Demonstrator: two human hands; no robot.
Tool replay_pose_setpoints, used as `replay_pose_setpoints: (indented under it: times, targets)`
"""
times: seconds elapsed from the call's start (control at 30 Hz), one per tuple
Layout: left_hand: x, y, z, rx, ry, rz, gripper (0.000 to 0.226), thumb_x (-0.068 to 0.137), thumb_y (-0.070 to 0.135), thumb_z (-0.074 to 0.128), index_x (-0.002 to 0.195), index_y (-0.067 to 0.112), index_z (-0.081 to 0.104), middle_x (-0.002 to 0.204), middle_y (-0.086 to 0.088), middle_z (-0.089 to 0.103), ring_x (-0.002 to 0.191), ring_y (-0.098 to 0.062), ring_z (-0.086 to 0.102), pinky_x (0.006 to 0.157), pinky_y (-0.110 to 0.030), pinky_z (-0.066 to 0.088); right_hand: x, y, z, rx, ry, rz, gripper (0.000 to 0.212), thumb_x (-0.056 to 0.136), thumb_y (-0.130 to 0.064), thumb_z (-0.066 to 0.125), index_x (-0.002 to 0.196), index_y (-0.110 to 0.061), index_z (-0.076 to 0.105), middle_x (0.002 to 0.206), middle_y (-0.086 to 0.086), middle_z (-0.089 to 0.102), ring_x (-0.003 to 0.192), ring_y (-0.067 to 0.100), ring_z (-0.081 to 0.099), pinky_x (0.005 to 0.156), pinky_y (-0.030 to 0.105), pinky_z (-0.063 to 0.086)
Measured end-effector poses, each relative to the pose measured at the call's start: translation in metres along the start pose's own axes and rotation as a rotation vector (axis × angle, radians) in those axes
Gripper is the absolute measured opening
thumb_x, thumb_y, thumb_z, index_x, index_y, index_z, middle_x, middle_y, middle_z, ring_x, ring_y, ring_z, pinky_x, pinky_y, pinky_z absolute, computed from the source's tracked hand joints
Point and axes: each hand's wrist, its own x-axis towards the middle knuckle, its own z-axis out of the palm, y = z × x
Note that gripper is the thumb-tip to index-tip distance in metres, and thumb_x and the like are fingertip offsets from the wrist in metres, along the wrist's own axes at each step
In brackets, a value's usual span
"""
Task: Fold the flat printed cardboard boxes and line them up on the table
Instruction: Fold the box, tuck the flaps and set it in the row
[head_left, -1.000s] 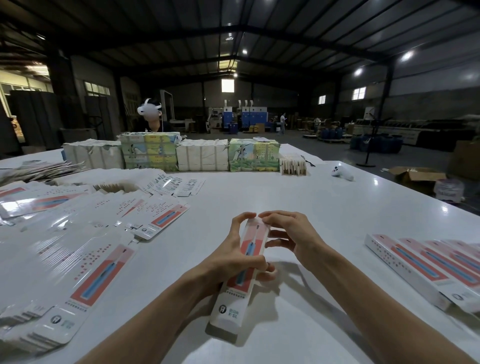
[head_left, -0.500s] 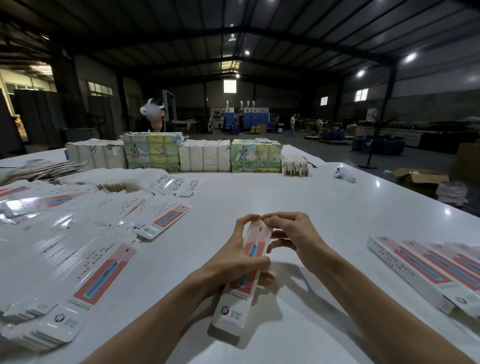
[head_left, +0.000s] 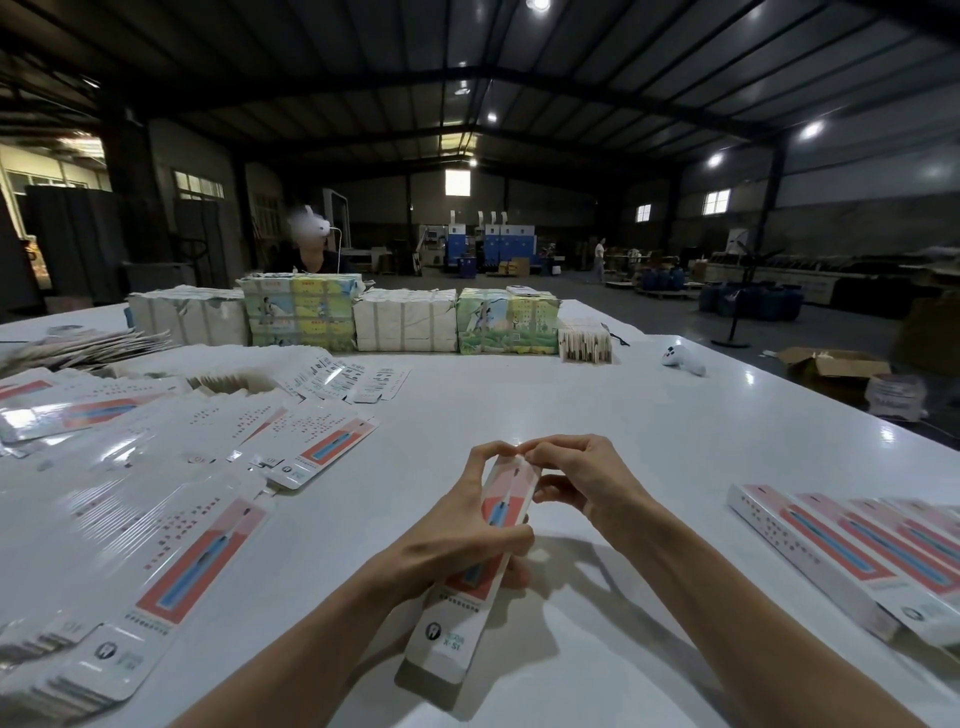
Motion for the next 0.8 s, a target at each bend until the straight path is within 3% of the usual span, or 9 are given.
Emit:
replay_pose_setpoints:
  times: [0.23, 0.33, 0.5, 0.8]
  targets:
    - [-0.0017, 0.0031, 0.0, -0.035, -0.013, -0.007, 0.086, 0.079, 0.024, 0.078, 0.138, 0.059, 0.025, 0.106, -0.02, 0.068, 0.076, -0.035, 0.079, 0.07, -0.037, 0.065, 0.0004, -0.0017, -0.0065, 0.021, -0.053, 0.045, 0.018, 0.098, -0.003, 0.066, 0.093, -0.001, 0.082, 0.097, 0.018, 0.079, 0.081, 0.033, 0.079, 0.064, 0.03, 0.062]
    - [-0.0003, 0.0005, 0.0028, 0.096, 0.039, 0.02, 0.082, 0.078, 0.036, 0.076, 0.136, 0.056, 0.023, 0.105, -0.015, 0.069, 0.07, -0.03, 0.079, 0.069, -0.036, 0.066, -0.0002, -0.0013, -0.0062, -0.019, -0.052, 0.023, 0.018, 0.097, -0.002, 0.065, 0.091, -0.003, 0.083, 0.094, 0.018, 0.079, 0.078, 0.034, 0.078, 0.064, 0.031, 0.063]
    - [0.0037, 0.0023, 0.0023, 0.358, 0.169, 0.081, 0.073, 0.068, 0.057, 0.07, 0.123, 0.054, 0.022, 0.099, 0.01, 0.059, 0.067, -0.015, 0.073, 0.058, -0.012, 0.055, -0.0003, 0.0019, -0.0027, -0.058, -0.076, -0.024, 0.022, 0.095, -0.001, 0.064, 0.087, -0.007, 0.084, 0.091, 0.021, 0.078, 0.073, 0.034, 0.076, 0.067, 0.033, 0.063]
    - [0.0009, 0.005, 0.0043, 0.237, 0.223, 0.02, 0.073, 0.07, 0.051, 0.07, 0.125, 0.048, 0.022, 0.096, 0.006, 0.063, 0.069, -0.012, 0.073, 0.057, -0.012, 0.053, 0.0016, 0.0004, -0.0012, -0.079, -0.089, 0.01, 0.018, 0.097, 0.001, 0.062, 0.099, 0.002, 0.081, 0.095, 0.019, 0.079, 0.077, 0.032, 0.077, 0.065, 0.032, 0.062]
